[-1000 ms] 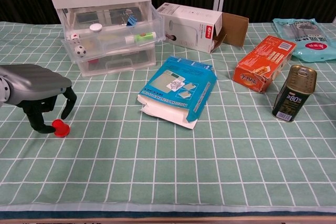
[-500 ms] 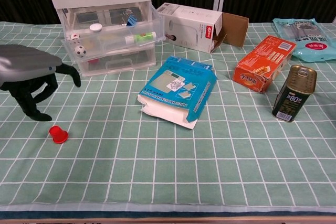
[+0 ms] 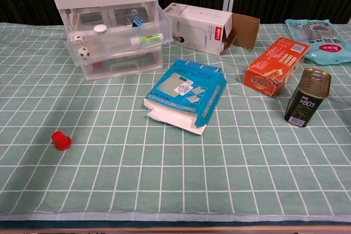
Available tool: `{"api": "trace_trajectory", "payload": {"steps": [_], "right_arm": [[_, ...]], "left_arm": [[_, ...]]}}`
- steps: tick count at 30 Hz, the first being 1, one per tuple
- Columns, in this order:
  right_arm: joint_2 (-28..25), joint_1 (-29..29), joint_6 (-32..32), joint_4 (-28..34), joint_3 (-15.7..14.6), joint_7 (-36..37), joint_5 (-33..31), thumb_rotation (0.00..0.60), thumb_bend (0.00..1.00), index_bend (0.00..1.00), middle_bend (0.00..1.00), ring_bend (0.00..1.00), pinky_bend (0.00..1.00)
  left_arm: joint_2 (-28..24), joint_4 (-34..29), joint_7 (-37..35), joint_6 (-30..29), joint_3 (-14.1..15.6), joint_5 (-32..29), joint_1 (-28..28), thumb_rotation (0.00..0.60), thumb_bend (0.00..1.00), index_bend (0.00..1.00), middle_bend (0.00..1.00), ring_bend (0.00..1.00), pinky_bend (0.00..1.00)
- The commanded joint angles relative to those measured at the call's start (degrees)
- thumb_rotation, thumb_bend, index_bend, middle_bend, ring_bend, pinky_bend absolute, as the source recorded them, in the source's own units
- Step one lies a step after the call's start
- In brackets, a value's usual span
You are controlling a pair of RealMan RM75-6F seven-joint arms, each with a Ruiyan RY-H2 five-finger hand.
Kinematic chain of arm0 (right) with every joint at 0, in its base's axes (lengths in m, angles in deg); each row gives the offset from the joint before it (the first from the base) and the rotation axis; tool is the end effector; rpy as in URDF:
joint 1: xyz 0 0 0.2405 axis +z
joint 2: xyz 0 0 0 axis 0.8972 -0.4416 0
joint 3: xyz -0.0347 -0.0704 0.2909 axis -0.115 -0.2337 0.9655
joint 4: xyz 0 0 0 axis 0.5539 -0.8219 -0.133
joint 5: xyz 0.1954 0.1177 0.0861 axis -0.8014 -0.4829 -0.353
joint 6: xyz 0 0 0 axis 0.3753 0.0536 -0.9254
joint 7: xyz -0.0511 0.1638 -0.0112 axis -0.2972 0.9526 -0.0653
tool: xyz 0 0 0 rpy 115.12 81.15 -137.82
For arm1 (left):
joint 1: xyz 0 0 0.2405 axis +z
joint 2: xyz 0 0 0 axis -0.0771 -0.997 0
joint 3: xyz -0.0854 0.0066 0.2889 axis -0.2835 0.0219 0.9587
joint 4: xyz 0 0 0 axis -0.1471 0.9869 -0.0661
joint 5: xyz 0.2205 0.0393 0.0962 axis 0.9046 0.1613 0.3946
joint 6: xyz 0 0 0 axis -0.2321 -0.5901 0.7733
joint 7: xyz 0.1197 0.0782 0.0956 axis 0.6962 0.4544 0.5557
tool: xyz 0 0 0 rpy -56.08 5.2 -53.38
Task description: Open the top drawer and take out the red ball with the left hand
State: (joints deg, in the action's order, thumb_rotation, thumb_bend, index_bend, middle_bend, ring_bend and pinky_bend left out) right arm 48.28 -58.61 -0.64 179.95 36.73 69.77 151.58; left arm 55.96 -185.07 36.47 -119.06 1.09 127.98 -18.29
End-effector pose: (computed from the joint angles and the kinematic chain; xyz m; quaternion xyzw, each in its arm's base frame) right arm -0.3636 -0.2275 0.1423 0.5097 -0.5010 0.4298 0.5518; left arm -0.2952 0.2343 0.0790 -0.6543 -0.3473 -0.3538 0.5711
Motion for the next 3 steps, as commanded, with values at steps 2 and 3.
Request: {"api": "trace_trajectory", "payload": {"steps": [2,3], "right_arm": [[0.21,0.13,0.06,0.00,0.11,-0.45,-0.10,0.600,0.09,0.00,0.00,0.00,0.22],[0.28,0.15,0.06,0.02,0.08,-0.65,-0.05,0.600,0.09,0.00,0.00,0.00,0.22]], "left_arm": [[0.62,3.64,-4.59,-1.73,-1.32,1.71,3.21,0.600,0.07,0.00,0.00,0.00,0.00],[0.69,4.14,-5.35,-1.81,-2.03,1.99,3.53,0.600,0.07,0.00,0.00,0.00,0.00]]}}
